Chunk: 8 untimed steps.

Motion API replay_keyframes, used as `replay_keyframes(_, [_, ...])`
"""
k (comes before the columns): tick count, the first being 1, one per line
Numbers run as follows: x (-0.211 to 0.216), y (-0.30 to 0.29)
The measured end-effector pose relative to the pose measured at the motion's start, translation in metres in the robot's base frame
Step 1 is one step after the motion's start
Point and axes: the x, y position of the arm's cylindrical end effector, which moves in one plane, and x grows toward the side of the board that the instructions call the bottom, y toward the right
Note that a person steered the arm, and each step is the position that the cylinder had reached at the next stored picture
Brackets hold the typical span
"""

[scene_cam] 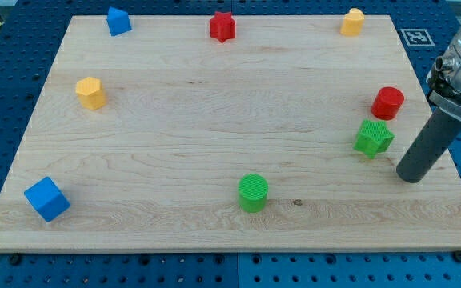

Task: Push the green star towards the red circle

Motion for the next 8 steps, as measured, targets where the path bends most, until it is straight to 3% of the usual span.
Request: replay_keyframes(8, [-0.081, -0.066])
